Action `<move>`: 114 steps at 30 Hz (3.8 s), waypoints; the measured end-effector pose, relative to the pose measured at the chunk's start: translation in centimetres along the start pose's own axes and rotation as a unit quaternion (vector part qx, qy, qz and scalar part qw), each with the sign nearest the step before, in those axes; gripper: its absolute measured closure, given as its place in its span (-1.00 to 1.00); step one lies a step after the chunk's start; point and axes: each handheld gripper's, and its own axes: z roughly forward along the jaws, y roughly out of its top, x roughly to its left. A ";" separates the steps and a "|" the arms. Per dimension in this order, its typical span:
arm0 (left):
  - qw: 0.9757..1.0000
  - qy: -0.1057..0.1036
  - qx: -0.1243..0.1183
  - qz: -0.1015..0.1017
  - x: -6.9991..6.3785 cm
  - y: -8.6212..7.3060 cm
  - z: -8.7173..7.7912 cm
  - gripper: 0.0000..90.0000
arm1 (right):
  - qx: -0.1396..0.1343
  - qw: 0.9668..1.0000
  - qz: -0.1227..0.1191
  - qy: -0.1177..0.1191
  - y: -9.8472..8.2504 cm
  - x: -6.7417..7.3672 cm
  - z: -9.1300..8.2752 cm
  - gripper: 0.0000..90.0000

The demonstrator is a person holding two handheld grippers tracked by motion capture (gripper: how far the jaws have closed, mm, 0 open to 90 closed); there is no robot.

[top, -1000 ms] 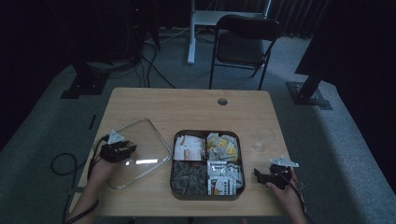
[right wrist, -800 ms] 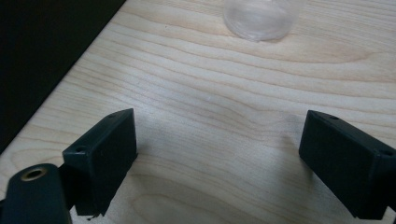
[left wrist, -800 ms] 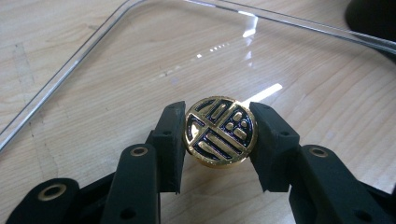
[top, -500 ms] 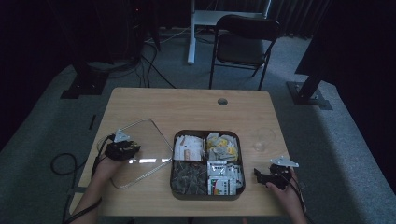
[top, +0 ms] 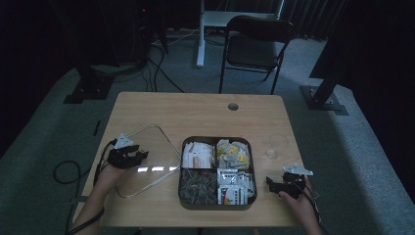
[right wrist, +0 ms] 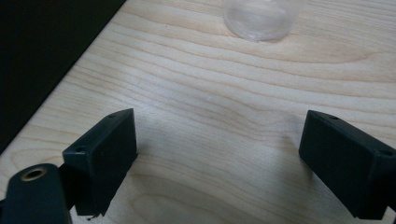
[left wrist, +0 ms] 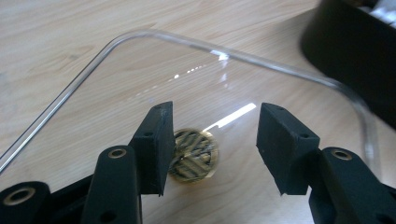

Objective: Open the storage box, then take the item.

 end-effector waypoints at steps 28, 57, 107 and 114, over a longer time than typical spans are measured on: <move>0.991 -0.113 -0.019 0.070 -7.3 -1.5 0.1 -0.02 | 0.000 1.000 0.000 0.000 0.0 0.0 0.0 -0.76; 0.976 -0.185 0.021 0.114 -11.4 -3.9 0.7 -0.63 | 0.000 1.000 0.000 0.000 0.0 0.0 0.0 -0.76; 0.973 -0.154 0.062 0.161 -13.6 -5.1 1.1 -0.99 | 0.016 1.000 0.000 0.009 0.4 1.5 -0.7 -0.76; 0.973 -0.154 0.062 0.162 -13.6 -5.1 1.1 -0.99 | 0.003 1.000 -0.003 0.024 1.1 2.1 -1.6 -0.76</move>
